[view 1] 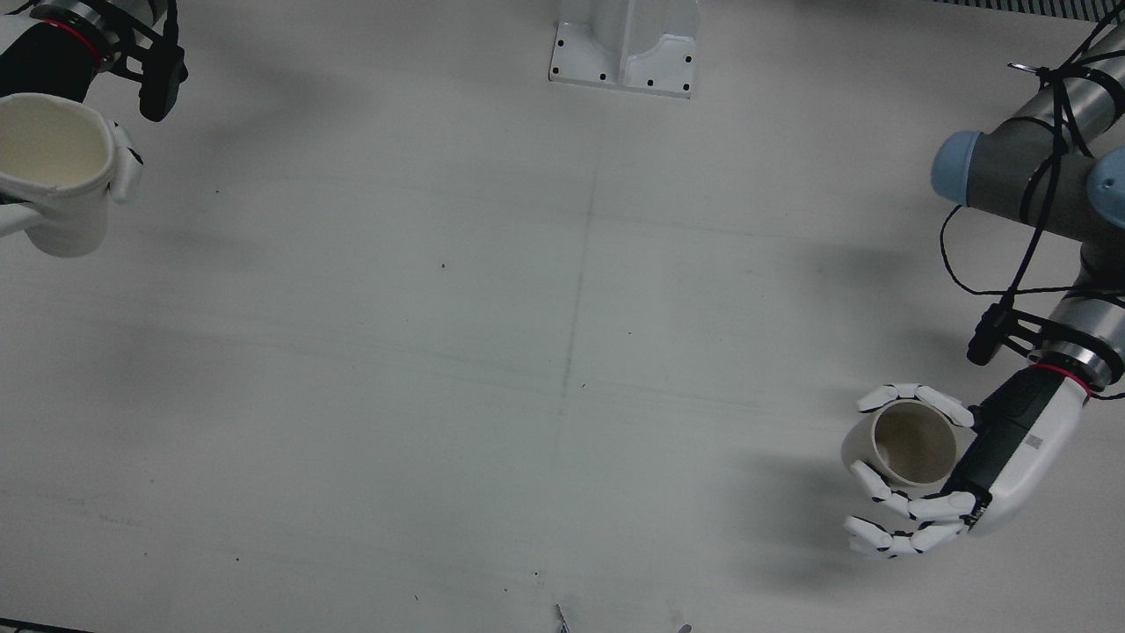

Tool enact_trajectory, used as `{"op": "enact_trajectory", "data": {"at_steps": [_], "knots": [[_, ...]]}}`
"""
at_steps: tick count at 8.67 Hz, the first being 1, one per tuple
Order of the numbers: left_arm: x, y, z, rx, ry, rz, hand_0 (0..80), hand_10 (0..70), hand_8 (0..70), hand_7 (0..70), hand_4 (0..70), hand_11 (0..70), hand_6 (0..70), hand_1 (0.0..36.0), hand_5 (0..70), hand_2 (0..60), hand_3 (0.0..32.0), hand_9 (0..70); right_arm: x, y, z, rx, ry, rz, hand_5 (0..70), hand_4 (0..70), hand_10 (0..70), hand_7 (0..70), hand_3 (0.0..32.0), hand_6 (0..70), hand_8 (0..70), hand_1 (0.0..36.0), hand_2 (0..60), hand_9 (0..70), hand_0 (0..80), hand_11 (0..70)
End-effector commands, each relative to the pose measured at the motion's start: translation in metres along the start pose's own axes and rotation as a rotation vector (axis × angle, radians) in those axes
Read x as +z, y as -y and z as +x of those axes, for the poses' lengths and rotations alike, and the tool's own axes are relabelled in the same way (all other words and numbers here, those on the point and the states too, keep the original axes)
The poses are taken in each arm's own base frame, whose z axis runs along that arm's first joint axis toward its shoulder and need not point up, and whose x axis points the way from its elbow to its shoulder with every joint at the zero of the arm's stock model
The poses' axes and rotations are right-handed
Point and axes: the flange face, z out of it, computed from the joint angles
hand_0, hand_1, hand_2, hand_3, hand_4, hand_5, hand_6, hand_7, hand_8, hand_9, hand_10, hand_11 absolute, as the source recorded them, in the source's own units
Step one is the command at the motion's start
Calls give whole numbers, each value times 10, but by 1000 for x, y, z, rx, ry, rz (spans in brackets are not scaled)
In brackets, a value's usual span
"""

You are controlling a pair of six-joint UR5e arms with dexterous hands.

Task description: Pour water

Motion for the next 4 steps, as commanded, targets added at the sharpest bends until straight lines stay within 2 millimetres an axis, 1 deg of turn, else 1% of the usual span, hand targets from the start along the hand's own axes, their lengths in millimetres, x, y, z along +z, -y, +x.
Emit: {"op": "enact_trajectory", "data": {"at_steps": [1, 2, 4], "knots": [[-102, 137, -9, 1, -17, 162, 531, 127, 169, 350, 483, 208, 202, 360, 700, 600, 0, 264, -15, 62, -13, 13, -4, 79, 661, 144, 48, 87, 0, 53, 30, 191, 371, 65, 465, 82], [-143, 174, -6, 2, -43, 207, 534, 126, 168, 350, 482, 207, 203, 360, 700, 600, 0, 262, -15, 62, -13, 12, -8, 78, 651, 143, 49, 89, 0, 54, 32, 188, 367, 70, 464, 84], [-192, 205, -13, 10, -101, 255, 535, 128, 169, 349, 481, 209, 203, 360, 700, 600, 0, 264, -15, 61, -13, 12, -11, 76, 643, 142, 46, 88, 0, 52, 28, 187, 358, 64, 465, 80]]}}
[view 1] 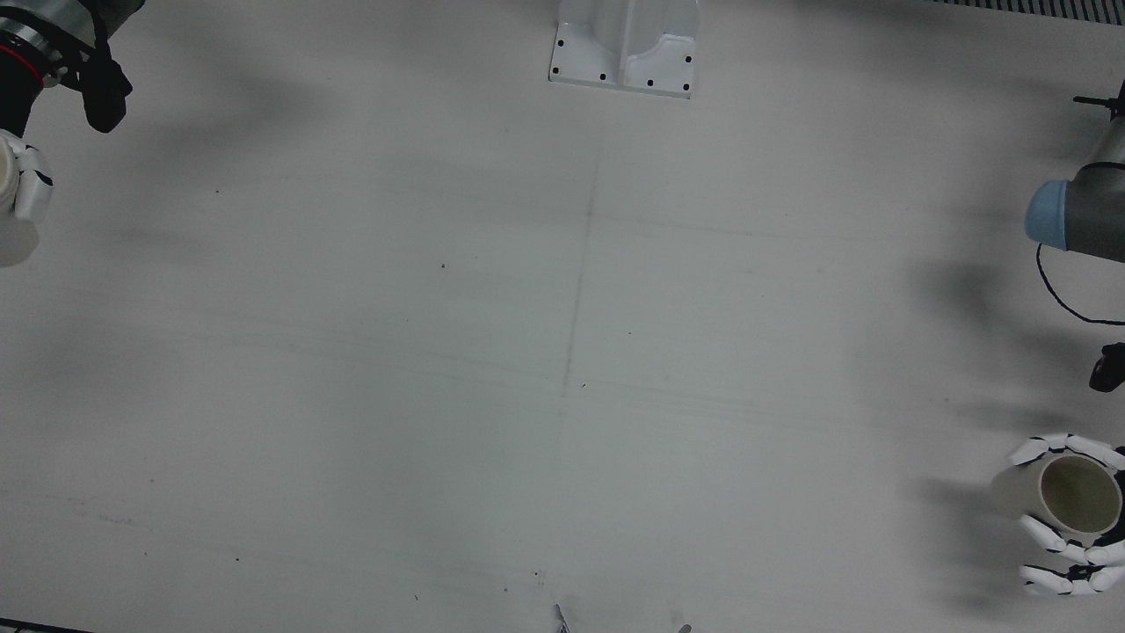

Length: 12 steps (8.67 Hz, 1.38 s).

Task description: Pour water

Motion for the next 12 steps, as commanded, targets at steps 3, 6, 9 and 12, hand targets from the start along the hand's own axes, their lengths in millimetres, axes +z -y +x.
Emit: {"op": "enact_trajectory", "data": {"at_steps": [3, 6, 9, 12], "knots": [[-68, 81, -8, 12, -138, 74, 526, 127, 163, 340, 463, 207, 189, 360, 689, 600, 0, 258, 0, -4, 2, 1, -6, -3, 648, 138, 46, 97, 0, 56, 28, 187, 348, 65, 467, 80], [-78, 98, -16, 48, -137, 72, 542, 128, 161, 335, 454, 210, 186, 360, 682, 600, 0, 255, 3, -11, 4, 6, -6, -11, 656, 138, 44, 104, 0, 58, 28, 189, 347, 65, 469, 77], [-79, 101, -19, 71, -131, 79, 553, 128, 162, 335, 448, 211, 186, 360, 681, 600, 0, 256, 4, -12, 5, 5, -8, -11, 667, 140, 44, 110, 0, 62, 28, 192, 347, 65, 472, 77], [-81, 104, -27, 99, -113, 80, 549, 131, 164, 330, 437, 214, 185, 360, 675, 600, 0, 257, 4, -13, 5, 6, -8, -12, 665, 138, 44, 110, 0, 62, 28, 191, 348, 65, 470, 77]]}}
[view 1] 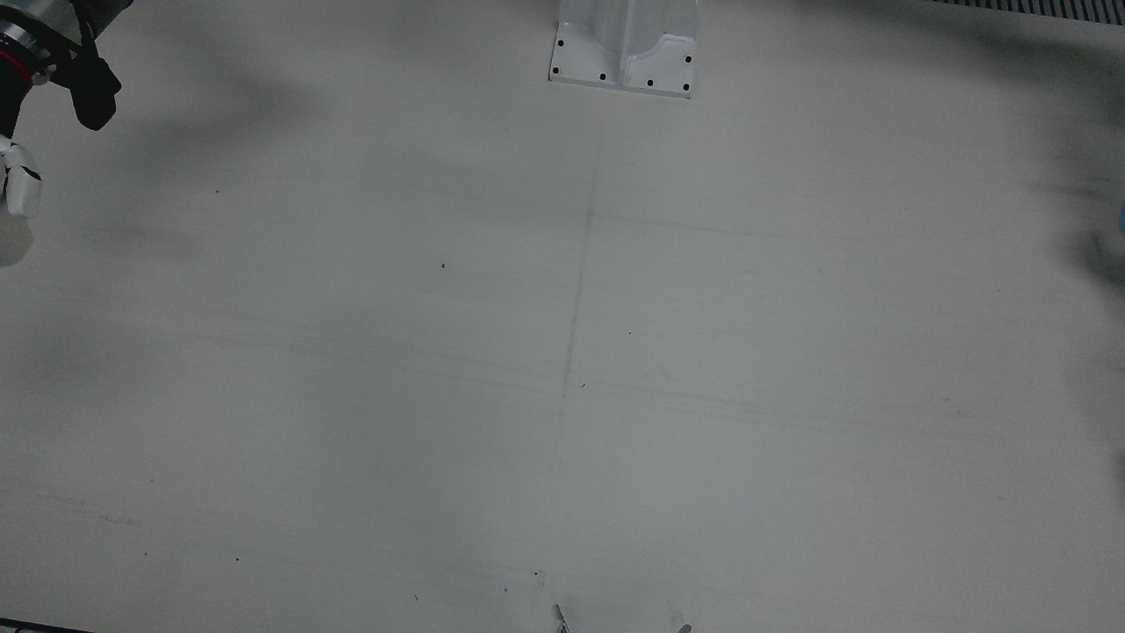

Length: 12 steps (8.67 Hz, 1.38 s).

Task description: Pour water

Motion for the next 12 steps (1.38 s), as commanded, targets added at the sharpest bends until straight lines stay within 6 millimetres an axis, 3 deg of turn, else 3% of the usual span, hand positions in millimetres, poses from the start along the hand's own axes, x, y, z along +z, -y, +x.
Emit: {"op": "enact_trajectory", "data": {"at_steps": [1, 5, 6, 7, 8, 9, 10, 12], "knots": [[-5, 5, -10, 21, 20, 2, 550, 130, 163, 330, 436, 214, 184, 360, 672, 600, 0, 257, 0, -1, 1, 1, -1, -1, 665, 139, 44, 110, 0, 62, 28, 190, 344, 65, 470, 78], [-5, 8, -16, 23, 34, -1, 547, 133, 164, 329, 429, 218, 183, 360, 667, 600, 0, 259, 1, -3, 0, 4, 2, -3, 659, 138, 44, 110, 0, 62, 27, 190, 341, 64, 471, 78], [-8, 10, -22, 35, 54, 0, 546, 133, 165, 329, 431, 217, 183, 360, 666, 600, 0, 260, 1, -3, 0, 5, 2, -4, 660, 137, 44, 110, 0, 62, 27, 190, 338, 65, 471, 77], [-9, 1, -44, 26, 104, -22, 552, 130, 157, 323, 428, 212, 175, 360, 642, 600, 0, 251, 1, -4, 1, 5, 1, -5, 658, 135, 43, 111, 0, 62, 27, 188, 334, 64, 471, 76], [-11, -3, -52, 20, 118, -35, 575, 102, 58, 195, 311, 171, 106, 266, 396, 329, 0, 107, 1, -5, 0, 8, 2, -6, 656, 133, 43, 108, 0, 61, 27, 187, 328, 64, 472, 76], [-13, -3, -50, 10, 104, -49, 566, 76, 0, 71, 173, 133, 43, 191, 159, 16, 0, 3, 2, -5, 0, 7, 3, -6, 656, 134, 43, 109, 0, 61, 27, 188, 329, 64, 471, 76], [-14, -2, -50, -26, 98, -49, 558, 52, 0, 20, 118, 98, 12, 164, 46, 0, 0, 0, 2, -5, 0, 7, 3, -6, 657, 133, 43, 109, 0, 61, 26, 189, 330, 63, 472, 76], [-14, -1, -47, -71, 99, -32, 565, 48, 0, 16, 103, 94, 4, 170, 45, 0, 0, 0, 2, -5, 0, 7, 3, -6, 655, 134, 43, 107, 0, 61, 27, 188, 325, 64, 472, 76]]}}
